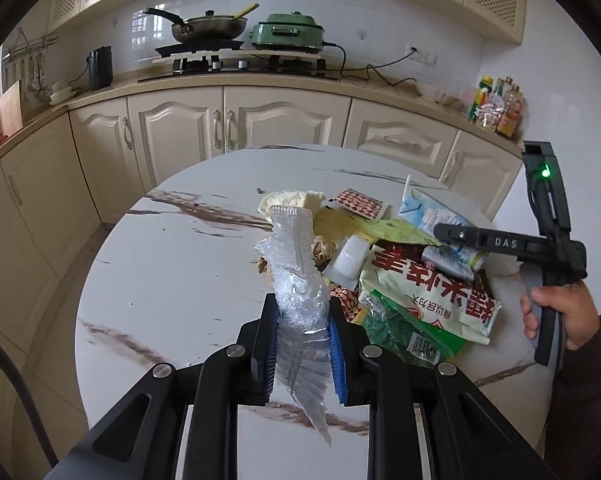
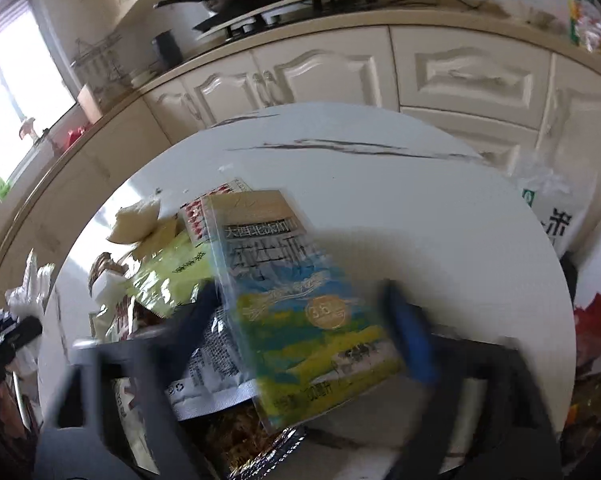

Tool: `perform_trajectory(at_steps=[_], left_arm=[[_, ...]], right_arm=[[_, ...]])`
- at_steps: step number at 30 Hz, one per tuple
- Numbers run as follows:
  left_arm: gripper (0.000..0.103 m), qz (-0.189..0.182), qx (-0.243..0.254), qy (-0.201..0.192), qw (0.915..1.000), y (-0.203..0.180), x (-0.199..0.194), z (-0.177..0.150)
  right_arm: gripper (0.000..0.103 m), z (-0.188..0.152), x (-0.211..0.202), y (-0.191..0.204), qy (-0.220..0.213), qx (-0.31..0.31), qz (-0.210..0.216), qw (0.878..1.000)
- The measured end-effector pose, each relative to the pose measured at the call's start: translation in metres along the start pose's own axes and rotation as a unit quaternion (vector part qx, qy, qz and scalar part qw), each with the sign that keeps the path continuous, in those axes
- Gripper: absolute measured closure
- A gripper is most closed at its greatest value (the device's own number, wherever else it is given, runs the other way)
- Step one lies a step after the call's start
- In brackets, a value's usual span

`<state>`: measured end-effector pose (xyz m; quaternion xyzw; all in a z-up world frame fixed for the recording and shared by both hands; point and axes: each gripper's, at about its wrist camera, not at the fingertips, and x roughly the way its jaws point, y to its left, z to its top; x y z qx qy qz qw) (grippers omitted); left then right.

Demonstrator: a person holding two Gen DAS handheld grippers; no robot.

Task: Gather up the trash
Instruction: 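Grasp the clear plastic wrapper with the left tool while the right tool grasps the milk carton, then carry wrapper and milk carton over the blue bucket and open both tools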

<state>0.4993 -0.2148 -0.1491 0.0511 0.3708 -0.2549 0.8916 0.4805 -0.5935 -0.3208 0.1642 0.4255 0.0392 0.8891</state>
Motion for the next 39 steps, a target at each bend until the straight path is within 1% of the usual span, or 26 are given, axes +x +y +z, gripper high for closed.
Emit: perform_trajectory(at_steps=[1,3,4,5,7,8,10,14,15,17,19,20,21,23,25,27,29,31,33,35,36,38,39], left_arm=[[0.084,0.0,0.0,0.0,1.0,0.0,-0.003,-0.001],[0.084,-0.001,0.0,-0.001,1.0,-0.001,-0.01,-0.003],[0.084,-0.001,-0.001,-0.001,1.0,-0.001,-0.013,-0.004],[0.084,-0.002,-0.001,-0.003,1.0,0.0,-0.018,-0.005],[0.084,-0.002,-0.004,-0.005,1.0,0.0,-0.025,-0.007],[0.084,-0.004,-0.006,-0.008,0.9999,0.002,-0.03,-0.008],[0.084,-0.005,-0.009,-0.013,0.9999,0.005,-0.041,-0.011],[0.084,-0.002,-0.012,-0.031,0.9994,0.017,-0.071,-0.017],[0.084,0.003,-0.016,-0.038,0.9992,0.023,-0.082,-0.019],[0.084,0.01,-0.021,-0.048,0.9985,0.035,-0.098,-0.024],[0.084,0.023,-0.03,-0.061,0.9974,0.05,-0.116,-0.031],[0.084,0.03,-0.032,-0.066,0.9969,0.059,-0.125,-0.035],[0.084,0.041,-0.038,-0.072,0.9958,0.072,-0.137,-0.042],[0.084,0.057,-0.047,-0.077,0.9943,0.094,-0.152,-0.053],[0.084,0.079,-0.061,-0.077,0.992,0.122,-0.167,-0.068],[0.084,0.101,-0.08,-0.069,0.9892,0.156,-0.178,-0.085],[0.084,0.124,-0.106,-0.056,0.985,0.195,-0.184,-0.105],[0.084,0.137,-0.131,-0.041,0.981,0.227,-0.183,-0.121],[0.084,0.154,-0.161,-0.017,0.9747,0.265,-0.176,-0.144],[0.084,0.162,-0.188,0.011,0.9686,0.296,-0.161,-0.165],[0.084,0.163,-0.202,0.032,0.9653,0.313,-0.149,-0.178],[0.084,0.159,-0.224,0.06,0.9596,0.336,-0.126,-0.199],[0.084,0.156,-0.235,0.082,0.956,0.348,-0.11,-0.211]], right_arm=[[0.042,-0.001,0.0,0.001,0.001,-0.002,-0.002,1.0],[0.052,-0.004,-0.005,0.004,-0.002,-0.009,-0.009,1.0],[0.054,-0.006,-0.009,0.006,-0.005,-0.012,-0.01,1.0],[0.057,-0.01,-0.014,0.011,-0.01,-0.018,-0.02,1.0],[0.057,-0.013,-0.025,0.017,-0.017,-0.029,-0.045,0.998],[0.057,-0.014,-0.029,0.019,-0.019,-0.031,-0.049,0.998],[0.058,-0.019,-0.045,0.028,-0.035,-0.034,-0.069,0.996],[0.058,-0.02,-0.079,0.048,-0.07,-0.028,-0.087,0.993],[0.057,-0.021,-0.094,0.064,-0.088,-0.035,-0.085,0.992],[0.057,-0.021,-0.108,0.09,-0.104,-0.051,-0.077,0.99],[0.057,-0.021,-0.121,0.13,-0.124,-0.072,-0.063,0.988],[0.057,-0.021,-0.124,0.151,-0.129,-0.085,-0.048,0.987],[0.057,-0.022,-0.127,0.181,-0.137,-0.101,-0.025,0.985],[0.057,-0.027,-0.125,0.229,-0.143,-0.126,0.011,0.982],[0.057,-0.033,-0.115,0.278,-0.142,-0.15,0.049,0.977],[0.057,-0.041,-0.098,0.326,-0.135,-0.169,0.083,0.973],[0.057,-0.048,-0.075,0.366,-0.115,-0.186,0.108,0.97],[0.057,-0.057,-0.04,0.41,-0.089,-0.198,0.13,0.967],[0.057,-0.069,-0.006,0.447,-0.065,-0.211,0.136,0.966],[0.057,-0.081,0.034,0.474,-0.029,-0.223,0.133,0.965],[0.057,-0.089,0.054,0.485,-0.013,-0.227,0.13,0.965],[0.057,-0.1,0.093,0.496,0.024,-0.231,0.123,0.965],[0.057,-0.108,0.125,0.503,0.049,-0.232,0.117,0.964]])
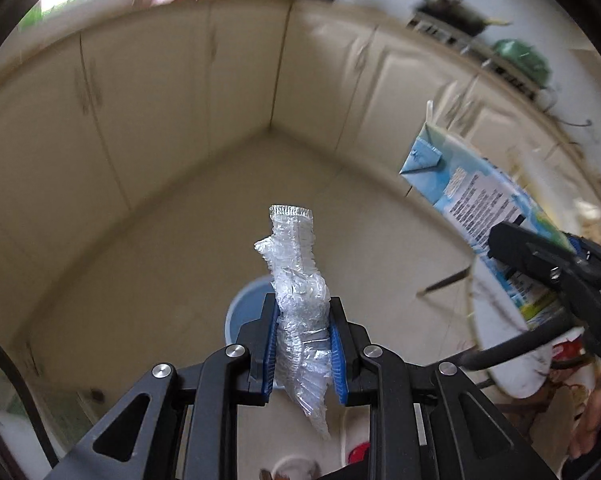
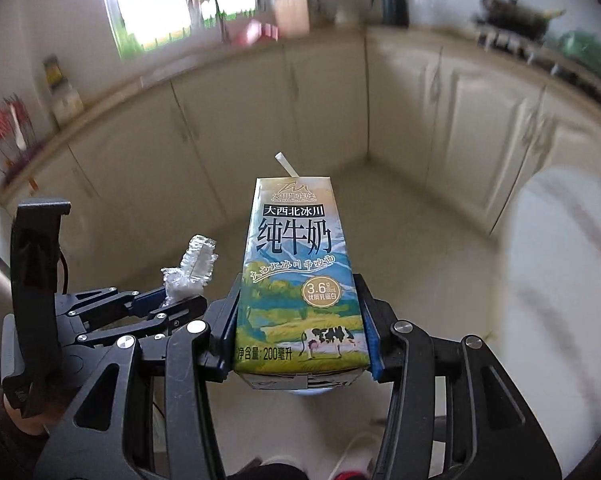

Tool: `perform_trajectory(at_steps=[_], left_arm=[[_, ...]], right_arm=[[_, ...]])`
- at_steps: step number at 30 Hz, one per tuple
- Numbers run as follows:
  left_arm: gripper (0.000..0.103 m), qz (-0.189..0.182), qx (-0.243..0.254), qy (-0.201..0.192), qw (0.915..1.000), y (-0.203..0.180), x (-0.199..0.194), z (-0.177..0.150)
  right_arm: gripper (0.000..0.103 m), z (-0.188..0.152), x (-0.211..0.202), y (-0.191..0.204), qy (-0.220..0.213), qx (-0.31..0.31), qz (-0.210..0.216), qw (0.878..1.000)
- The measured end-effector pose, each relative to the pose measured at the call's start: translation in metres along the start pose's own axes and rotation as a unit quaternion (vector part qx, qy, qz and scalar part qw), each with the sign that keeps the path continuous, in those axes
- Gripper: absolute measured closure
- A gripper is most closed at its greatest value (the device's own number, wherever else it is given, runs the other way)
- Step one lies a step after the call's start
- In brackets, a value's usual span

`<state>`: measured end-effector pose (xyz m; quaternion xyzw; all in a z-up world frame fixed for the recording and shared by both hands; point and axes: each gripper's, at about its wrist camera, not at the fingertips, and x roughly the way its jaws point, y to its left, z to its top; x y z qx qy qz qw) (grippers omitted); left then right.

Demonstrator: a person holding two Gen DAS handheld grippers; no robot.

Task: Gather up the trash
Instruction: 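Carry wrapper and milk carton over the blue bucket and open both tools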

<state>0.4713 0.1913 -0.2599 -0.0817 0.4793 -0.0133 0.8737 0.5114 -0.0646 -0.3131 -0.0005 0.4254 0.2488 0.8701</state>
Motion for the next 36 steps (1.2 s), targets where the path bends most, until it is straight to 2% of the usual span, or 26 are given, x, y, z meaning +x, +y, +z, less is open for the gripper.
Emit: perform_trajectory(at_steps=[5,9,12,15,17,19,21,25,29,31,33,35,36], left_arm=[[0.084,-0.025,-0.011,0.093,0.9953,0.022,0.091,-0.016],[0.083,-0.022,-0.004,0.156,0.9875,0.027,0.16,-0.028],[0.083,-0.005,-0.003,0.185,0.9827,0.032,0.2,-0.031],[0.08,-0.005,-0.011,0.21,0.9776,0.033,0.231,-0.03],[0.067,-0.004,-0.018,0.228,0.9734,0.037,0.249,-0.028],[0.06,0.001,-0.024,0.238,0.9711,0.044,0.259,-0.02],[0.058,0.005,-0.027,0.242,0.9699,0.046,0.26,-0.022],[0.058,0.025,-0.028,0.234,0.9716,0.042,0.253,-0.016],[0.057,0.034,-0.034,0.217,0.9749,0.044,0.224,0.0],[0.056,0.044,-0.04,0.207,0.9765,0.041,0.201,0.0],[0.056,0.058,-0.045,0.192,0.9786,0.039,0.171,-0.007],[0.055,0.066,-0.048,0.174,0.9814,0.032,0.141,-0.008],[0.055,0.071,-0.051,0.16,0.9833,0.029,0.122,-0.008]], right_arm=[[0.057,-0.028,0.121,-0.011,0.115,0.014,-0.011,0.993],[0.057,-0.062,0.213,-0.038,0.2,0.045,-0.009,0.979],[0.057,-0.076,0.256,-0.053,0.234,0.061,-0.008,0.97],[0.057,-0.083,0.285,-0.067,0.252,0.083,0.007,0.964],[0.057,-0.085,0.301,-0.077,0.26,0.096,0.02,0.96],[0.056,-0.081,0.31,-0.089,0.267,0.104,0.031,0.958],[0.054,-0.085,0.319,-0.091,0.275,0.114,0.04,0.954],[0.053,-0.085,0.318,-0.094,0.268,0.115,0.05,0.955],[0.052,-0.077,0.301,-0.091,0.252,0.106,0.056,0.96],[0.047,-0.071,0.286,-0.084,0.24,0.098,0.051,0.965],[0.038,-0.064,0.267,-0.075,0.229,0.087,0.047,0.968],[0.037,-0.056,0.24,-0.06,0.21,0.076,0.045,0.974],[0.032,-0.05,0.228,-0.049,0.202,0.068,0.041,0.976]])
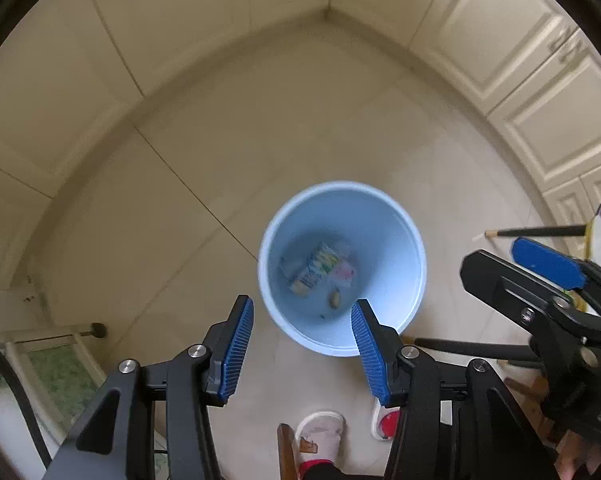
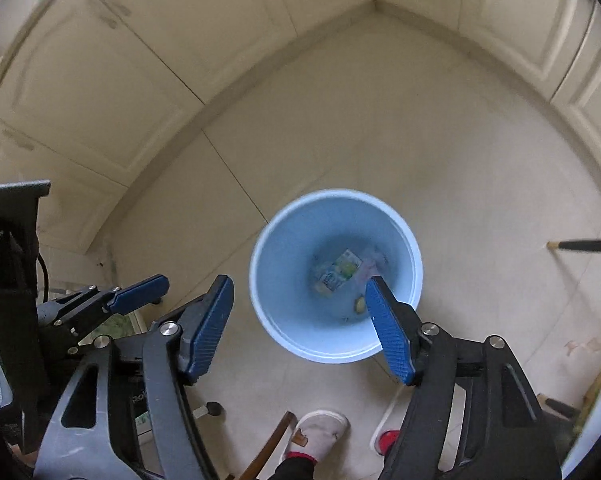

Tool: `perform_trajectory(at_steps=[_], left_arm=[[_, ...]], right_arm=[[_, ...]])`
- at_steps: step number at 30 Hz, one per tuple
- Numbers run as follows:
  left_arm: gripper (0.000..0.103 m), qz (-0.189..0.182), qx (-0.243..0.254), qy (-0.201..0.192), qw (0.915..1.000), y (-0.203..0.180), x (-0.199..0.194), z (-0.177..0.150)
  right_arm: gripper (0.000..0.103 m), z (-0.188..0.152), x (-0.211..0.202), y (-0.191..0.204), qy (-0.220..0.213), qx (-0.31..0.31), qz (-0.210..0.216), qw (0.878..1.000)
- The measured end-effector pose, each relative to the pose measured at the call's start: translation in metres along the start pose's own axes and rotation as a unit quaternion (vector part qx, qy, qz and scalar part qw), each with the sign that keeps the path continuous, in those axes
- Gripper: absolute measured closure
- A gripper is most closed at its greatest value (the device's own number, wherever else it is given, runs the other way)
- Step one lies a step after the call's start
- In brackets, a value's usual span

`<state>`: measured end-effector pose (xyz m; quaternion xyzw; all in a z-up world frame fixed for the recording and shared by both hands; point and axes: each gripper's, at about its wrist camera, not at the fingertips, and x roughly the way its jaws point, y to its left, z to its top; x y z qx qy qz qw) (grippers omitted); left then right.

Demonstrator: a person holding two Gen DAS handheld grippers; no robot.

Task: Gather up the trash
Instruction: 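Carry wrapper and milk carton over the blue bucket and open both tools, then move both open tools back toward the table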

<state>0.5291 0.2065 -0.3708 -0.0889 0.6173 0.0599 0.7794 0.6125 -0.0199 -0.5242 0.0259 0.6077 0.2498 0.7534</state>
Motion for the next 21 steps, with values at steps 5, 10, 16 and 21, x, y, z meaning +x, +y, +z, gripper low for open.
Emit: perform_trajectory(at_steps=[5,10,16,21], left_arm=[[0.051,0.004,-0.014,-0.078,0.9969,0.001,-0.088,-0.028],[0.042,-0.004,0.0,-0.161,0.9869,-0.016,-0.177,-0.064],[0.025,-0.012,0.019,-0.279,0.9602,-0.072,-0.267,-0.119],[0.021,-0.008,0.037,-0.366,0.93,-0.133,-0.317,-0.186]], right_arm=[[0.016,-0.014,-0.075,0.044,-0.061,-0.046,-0.026,0.997],[0.008,-0.042,-0.17,0.081,-0.146,-0.077,-0.056,0.985],[0.0,-0.094,-0.291,0.102,-0.255,-0.085,-0.082,0.96],[0.0,-0.133,-0.381,0.116,-0.34,-0.084,-0.107,0.93]])
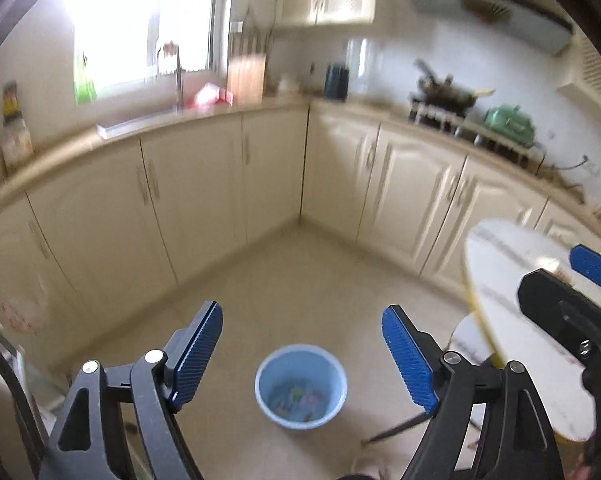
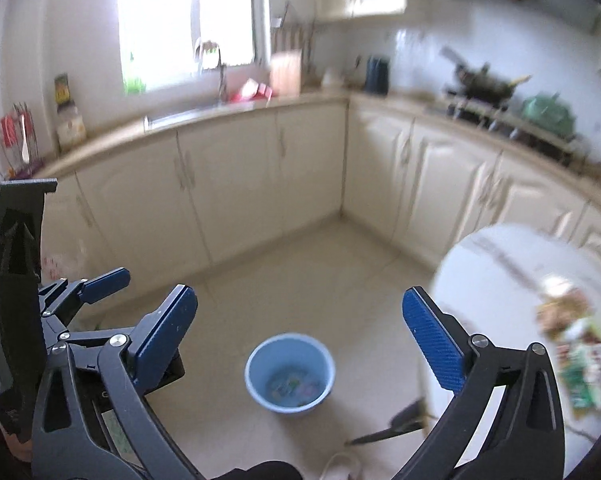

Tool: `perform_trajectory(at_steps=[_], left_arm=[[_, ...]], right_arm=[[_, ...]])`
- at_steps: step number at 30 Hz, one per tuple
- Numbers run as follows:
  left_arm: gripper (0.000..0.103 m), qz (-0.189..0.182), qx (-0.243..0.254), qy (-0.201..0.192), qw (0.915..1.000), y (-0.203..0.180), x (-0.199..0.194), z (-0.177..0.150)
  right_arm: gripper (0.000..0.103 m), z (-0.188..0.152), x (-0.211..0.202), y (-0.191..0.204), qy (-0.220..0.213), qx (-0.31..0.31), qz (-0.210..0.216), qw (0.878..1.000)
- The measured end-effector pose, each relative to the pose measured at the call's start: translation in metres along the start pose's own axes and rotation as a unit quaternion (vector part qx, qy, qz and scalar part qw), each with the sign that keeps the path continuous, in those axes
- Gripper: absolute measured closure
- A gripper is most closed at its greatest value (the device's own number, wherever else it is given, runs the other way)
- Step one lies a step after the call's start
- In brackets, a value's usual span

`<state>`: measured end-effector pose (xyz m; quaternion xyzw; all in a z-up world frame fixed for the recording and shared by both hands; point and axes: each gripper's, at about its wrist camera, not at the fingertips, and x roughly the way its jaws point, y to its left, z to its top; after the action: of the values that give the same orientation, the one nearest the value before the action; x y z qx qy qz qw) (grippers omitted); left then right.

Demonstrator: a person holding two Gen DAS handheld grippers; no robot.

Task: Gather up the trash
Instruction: 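Move both open tools back toward the table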

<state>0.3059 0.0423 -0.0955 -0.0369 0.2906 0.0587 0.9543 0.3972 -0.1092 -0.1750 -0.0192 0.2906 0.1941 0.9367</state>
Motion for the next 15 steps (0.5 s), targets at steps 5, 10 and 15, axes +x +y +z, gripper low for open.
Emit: perform_trajectory(at_steps=[5,10,15], left_arm=[[0.004,0.008,0.026,-0.101,0.9945,-0.065,-0.072,-0.024],[0.001,0.019,0.048,-0.178,0.9828,-0.121,-0.128,-0.055],[0.001,-0.005,0.049,-0.216,0.9751,-0.166,-0.168,-0.085]], right_arm=[[0.0,0.014,-0.083,-0.004,-0.072,0.0,-0.04,0.997],[0.0,0.014,-0.159,-0.015,-0.131,0.005,-0.082,0.988],[0.0,0.003,-0.211,-0.031,-0.168,0.023,-0.109,0.979]])
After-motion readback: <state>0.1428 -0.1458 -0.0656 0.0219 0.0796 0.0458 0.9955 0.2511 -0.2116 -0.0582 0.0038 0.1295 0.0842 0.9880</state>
